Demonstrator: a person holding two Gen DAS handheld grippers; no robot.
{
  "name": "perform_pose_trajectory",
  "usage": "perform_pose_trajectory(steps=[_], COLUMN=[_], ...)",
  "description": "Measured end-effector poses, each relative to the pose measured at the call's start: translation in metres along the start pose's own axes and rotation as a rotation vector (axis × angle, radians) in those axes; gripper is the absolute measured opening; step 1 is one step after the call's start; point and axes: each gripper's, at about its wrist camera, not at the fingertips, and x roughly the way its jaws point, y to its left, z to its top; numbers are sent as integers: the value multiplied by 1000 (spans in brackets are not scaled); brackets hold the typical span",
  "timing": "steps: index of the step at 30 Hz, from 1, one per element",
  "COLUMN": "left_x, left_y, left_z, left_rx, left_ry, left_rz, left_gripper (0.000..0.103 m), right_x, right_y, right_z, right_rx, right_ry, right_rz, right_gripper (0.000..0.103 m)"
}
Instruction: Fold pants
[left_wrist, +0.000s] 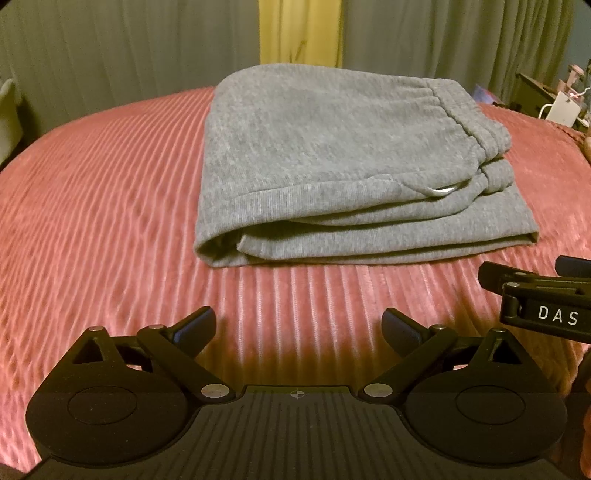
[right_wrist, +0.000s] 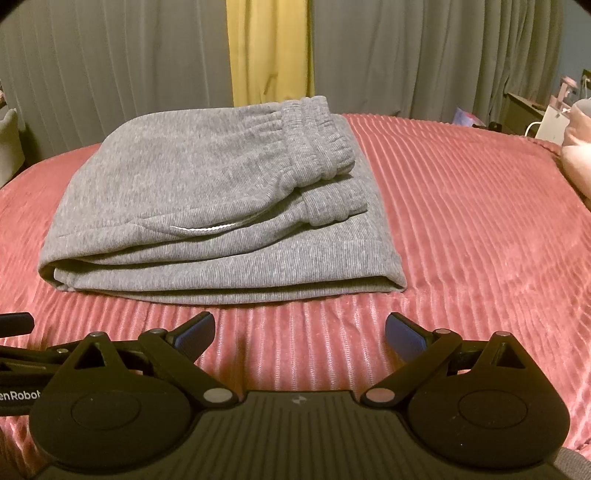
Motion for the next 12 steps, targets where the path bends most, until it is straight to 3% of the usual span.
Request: perform_pose_trajectory(steps=[12], left_x=[-2], left_y=[1], left_z=[0], left_rx=[-5], left_ry=[-14], left_rz=[1], left_gripper=[100], right_x=[1], right_y=[0], right_z=[0], right_rx=[-2], right_ry=[4], right_rz=[-8], right_gripper=[99])
